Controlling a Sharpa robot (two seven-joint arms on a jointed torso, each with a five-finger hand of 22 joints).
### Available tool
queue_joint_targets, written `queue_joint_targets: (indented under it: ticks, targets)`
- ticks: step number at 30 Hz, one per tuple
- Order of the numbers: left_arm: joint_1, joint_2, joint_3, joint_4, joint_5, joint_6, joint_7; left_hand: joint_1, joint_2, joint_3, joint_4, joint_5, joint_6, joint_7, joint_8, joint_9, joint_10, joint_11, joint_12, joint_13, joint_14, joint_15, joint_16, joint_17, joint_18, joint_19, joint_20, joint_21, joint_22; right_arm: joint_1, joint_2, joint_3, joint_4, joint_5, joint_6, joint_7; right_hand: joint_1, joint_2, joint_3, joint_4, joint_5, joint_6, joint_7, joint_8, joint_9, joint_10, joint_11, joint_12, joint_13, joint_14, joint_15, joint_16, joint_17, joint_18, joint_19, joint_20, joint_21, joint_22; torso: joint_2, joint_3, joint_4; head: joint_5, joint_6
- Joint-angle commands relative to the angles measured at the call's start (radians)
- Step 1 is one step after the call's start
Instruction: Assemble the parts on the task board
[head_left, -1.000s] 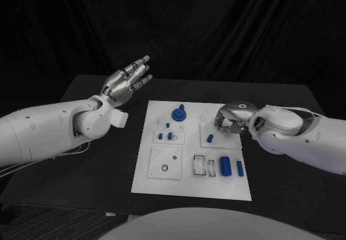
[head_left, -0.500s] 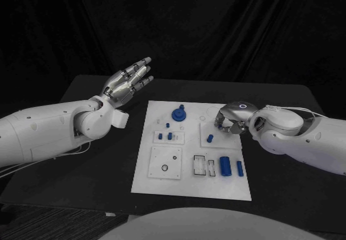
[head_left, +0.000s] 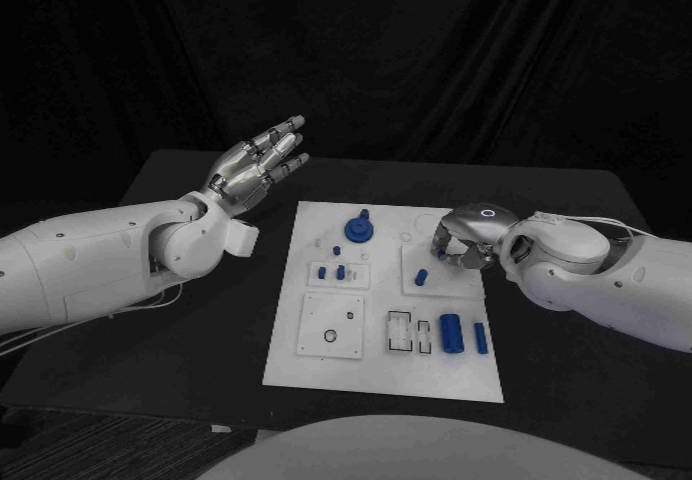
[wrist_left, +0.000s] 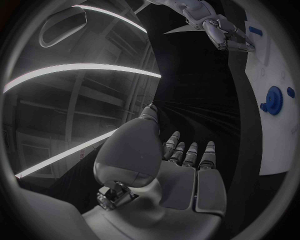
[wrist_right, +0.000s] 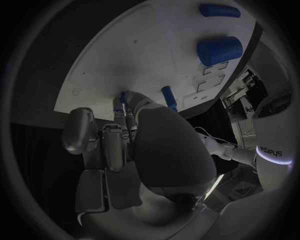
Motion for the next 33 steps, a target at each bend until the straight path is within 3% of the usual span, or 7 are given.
queue_joint_targets:
  ticks: [1,11,20,27,33]
  targets:
    - [-0.002,0.003,0.001,0.001,0.005,0.013,0.008,0.013,0.001,-0.008,-0.001,0.007,0.007,0.0,0.005,0.002,0.0,0.008,-0.003,-0.001,0.001,0.009,-0.004,-0.001,0.01,0.001,0.006,0.004,0.002,0.006,-0.009,0.0,0.01,-0.003,-0.049,0.002,0.006,0.007,0.006,-0.004,-0.005,0.009,-0.001,0.006,0.002,0.025,-0.015,0.004,0.001,0.072,-0.009,0.006,0.151,-0.007,0.0,-0.005,0.011,0.16,0.0,-0.0013,0.0006,0.003,0.0]
    - [-0.002,0.007,0.001,0.001,0.005,0.013,0.0,0.029,0.012,-0.015,-0.006,0.022,0.016,0.004,0.007,0.003,0.0,0.012,-0.003,-0.001,0.001,0.02,-0.004,-0.001,0.01,0.005,0.015,0.006,0.011,0.065,-0.038,0.0,0.066,-0.003,-0.063,0.0,0.008,0.007,0.008,-0.008,-0.008,0.014,-0.003,0.007,0.003,0.031,-0.017,0.004,0.001,0.072,-0.011,0.007,0.152,-0.008,0.002,-0.006,0.017,0.161,0.001,-0.0014,0.0011,0.011,0.0]
    - [-0.002,0.012,0.001,-0.002,0.005,0.015,-0.005,0.035,0.019,-0.018,-0.008,0.027,0.027,0.011,0.009,0.004,0.0,0.02,-0.003,-0.001,0.001,0.023,-0.004,-0.001,0.01,0.006,0.019,0.007,0.012,0.121,-0.07,0.0,0.166,-0.002,-0.05,-0.011,0.006,0.006,0.008,-0.007,-0.006,0.013,-0.002,0.006,0.002,0.031,-0.016,0.002,0.001,0.072,-0.011,0.008,0.153,-0.009,0.004,-0.007,0.023,0.163,0.0,-0.0013,-0.0014,0.025,0.0]
    - [-0.002,0.02,0.001,-0.009,0.005,0.015,-0.005,0.036,0.024,-0.021,-0.006,0.027,0.027,0.014,0.009,0.004,0.0,0.023,-0.003,-0.001,0.001,0.019,-0.004,-0.001,0.009,0.004,0.018,0.005,0.004,0.127,-0.031,0.0,0.235,-0.002,-0.041,-0.007,0.008,0.004,0.011,-0.012,0.004,0.014,-0.003,0.004,0.002,0.037,-0.018,0.0,0.001,0.073,-0.012,0.01,0.156,-0.011,0.005,-0.009,0.03,0.165,0.001,-0.0003,-0.0024,0.026,0.0]
    - [-0.002,0.029,0.001,-0.014,0.005,0.013,-0.004,0.036,0.028,-0.025,-0.005,0.027,0.026,0.016,0.009,0.004,0.0,0.025,-0.003,-0.001,0.001,0.015,-0.004,-0.001,0.009,0.002,0.014,0.003,-0.002,0.099,0.047,0.0,0.245,-0.002,-0.029,0.003,0.01,0.003,0.014,-0.016,0.009,0.013,-0.003,0.002,0.001,0.037,-0.018,-0.002,0.0,0.073,-0.013,0.01,0.157,-0.011,0.005,-0.01,0.031,0.165,-0.005,-0.0021,-0.0019,0.036,0.0]
